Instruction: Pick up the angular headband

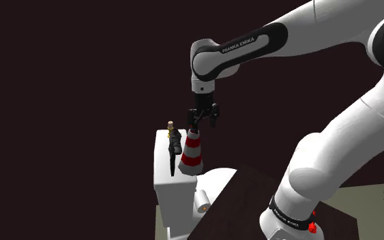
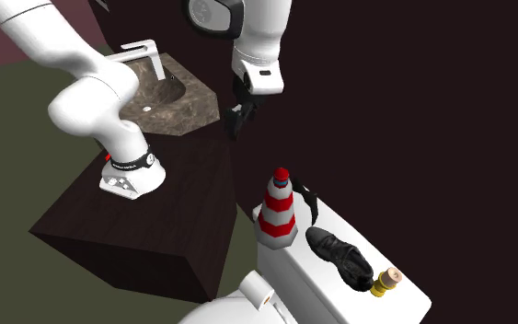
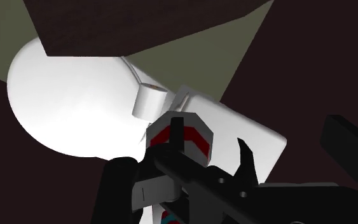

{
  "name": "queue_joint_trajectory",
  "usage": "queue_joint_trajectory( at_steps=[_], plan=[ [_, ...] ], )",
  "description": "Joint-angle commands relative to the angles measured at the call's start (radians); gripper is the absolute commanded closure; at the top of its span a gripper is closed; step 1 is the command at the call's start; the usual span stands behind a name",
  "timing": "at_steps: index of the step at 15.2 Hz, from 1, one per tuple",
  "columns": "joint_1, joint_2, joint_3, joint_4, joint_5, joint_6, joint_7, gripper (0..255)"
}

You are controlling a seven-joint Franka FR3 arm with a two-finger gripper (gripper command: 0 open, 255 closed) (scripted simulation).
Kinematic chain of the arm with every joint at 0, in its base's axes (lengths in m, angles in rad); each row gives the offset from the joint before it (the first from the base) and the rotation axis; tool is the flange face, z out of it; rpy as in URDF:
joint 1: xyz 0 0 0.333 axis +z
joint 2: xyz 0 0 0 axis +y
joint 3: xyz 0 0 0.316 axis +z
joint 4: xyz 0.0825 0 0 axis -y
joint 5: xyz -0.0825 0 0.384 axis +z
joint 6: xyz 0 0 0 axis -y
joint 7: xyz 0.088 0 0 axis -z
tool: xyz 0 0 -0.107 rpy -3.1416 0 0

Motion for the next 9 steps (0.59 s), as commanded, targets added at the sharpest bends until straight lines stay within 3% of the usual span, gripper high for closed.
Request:
queue_joint_trajectory(
  at_steps=[1, 9],
  plan=[
    [-0.003, 0.084, -0.006, 0.031, 0.02, 0.049, 0.01, 0],
    [-0.009, 0.405, -0.023, 0.181, 0.12, 0.204, 0.03, 0]
  ],
)
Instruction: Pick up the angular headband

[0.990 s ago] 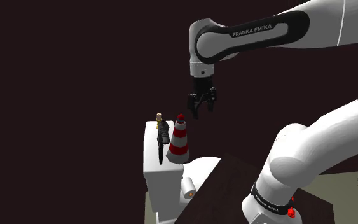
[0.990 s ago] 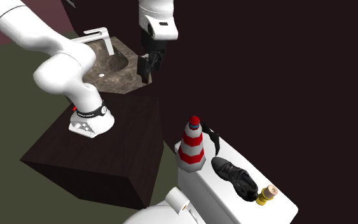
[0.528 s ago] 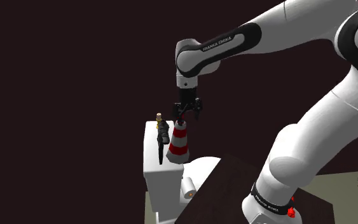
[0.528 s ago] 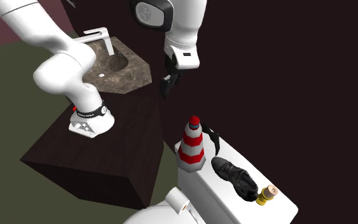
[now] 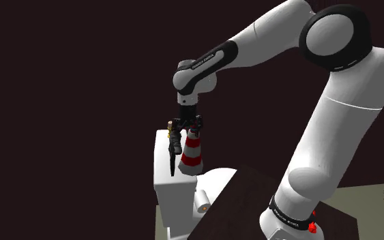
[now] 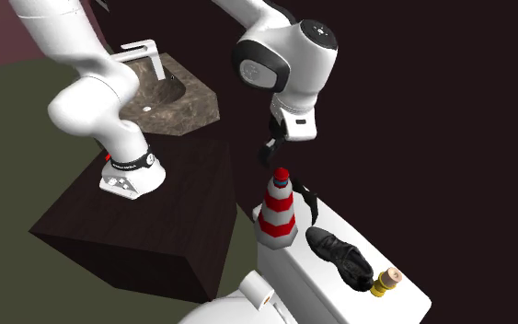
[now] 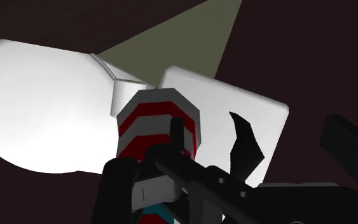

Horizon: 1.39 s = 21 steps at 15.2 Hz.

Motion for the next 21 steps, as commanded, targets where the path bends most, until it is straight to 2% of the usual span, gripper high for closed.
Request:
queue_joint_trajectory(
  at_steps=[1, 10, 19, 20, 21],
  plan=[
    [-0.003, 0.094, -0.003, 0.053, 0.03, 0.037, 0.001, 0],
    [-0.033, 0.439, 0.002, 0.309, 0.15, 0.105, 0.009, 0],
    [-0.038, 0.512, 0.011, 0.307, 0.165, 0.178, -0.014, 0],
    [-0.042, 0.514, 0.009, 0.314, 0.164, 0.171, -0.018, 255],
    [-0.043, 0.521, 0.009, 0.311, 0.166, 0.181, -0.023, 255]
  ],
)
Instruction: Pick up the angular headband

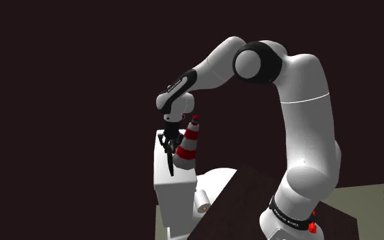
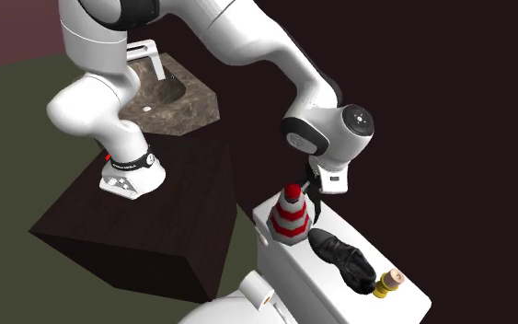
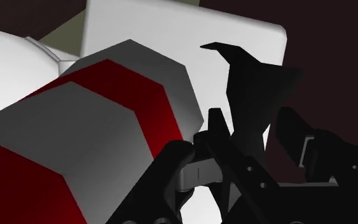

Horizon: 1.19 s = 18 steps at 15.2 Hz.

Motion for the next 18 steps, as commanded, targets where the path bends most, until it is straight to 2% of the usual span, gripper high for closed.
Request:
queue_joint_trajectory(
  at_steps=[1, 7, 18],
  plan=[
    [-0.004, 0.029, -0.005, -0.021, 0.001, 0.01, -0.003, 255],
    [-0.006, 0.031, -0.006, -0.013, -0.001, 0.003, -0.003, 255],
    [-0.001, -0.072, -0.016, -0.002, -0.024, -0.106, 0.035, 255]
  ],
)
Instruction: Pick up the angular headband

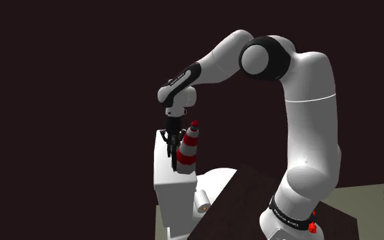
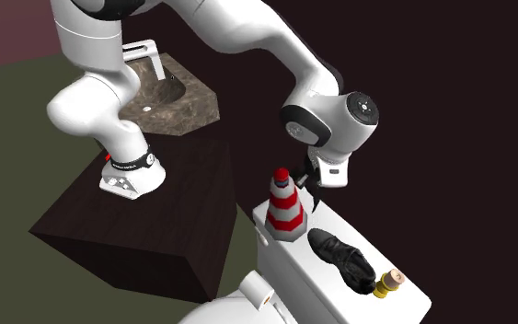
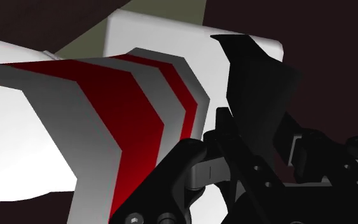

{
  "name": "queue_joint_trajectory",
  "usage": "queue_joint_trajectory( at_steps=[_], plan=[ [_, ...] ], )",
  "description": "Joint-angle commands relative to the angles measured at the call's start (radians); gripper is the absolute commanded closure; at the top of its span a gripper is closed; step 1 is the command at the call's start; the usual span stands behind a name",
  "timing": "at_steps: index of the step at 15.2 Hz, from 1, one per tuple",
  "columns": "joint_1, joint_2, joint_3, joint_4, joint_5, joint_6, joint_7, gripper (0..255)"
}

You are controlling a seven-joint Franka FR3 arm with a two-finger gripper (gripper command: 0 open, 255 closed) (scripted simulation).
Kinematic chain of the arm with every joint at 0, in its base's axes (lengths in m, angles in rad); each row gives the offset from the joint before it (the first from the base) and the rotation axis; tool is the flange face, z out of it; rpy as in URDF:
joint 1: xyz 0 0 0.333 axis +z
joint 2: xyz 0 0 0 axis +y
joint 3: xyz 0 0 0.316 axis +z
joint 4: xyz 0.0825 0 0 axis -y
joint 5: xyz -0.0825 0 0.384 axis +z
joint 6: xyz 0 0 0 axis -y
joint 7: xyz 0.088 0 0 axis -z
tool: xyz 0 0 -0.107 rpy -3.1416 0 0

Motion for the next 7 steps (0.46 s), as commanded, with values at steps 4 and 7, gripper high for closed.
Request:
queue_joint_trajectory(
  at_steps=[4, 7],
  plan=[
    [0.0, -0.041, -0.004, 0.014, -0.011, -0.054, 0.015, 255],
    [0.0, -0.051, -0.005, 0.017, -0.013, -0.066, 0.019, 255]
  ],
)
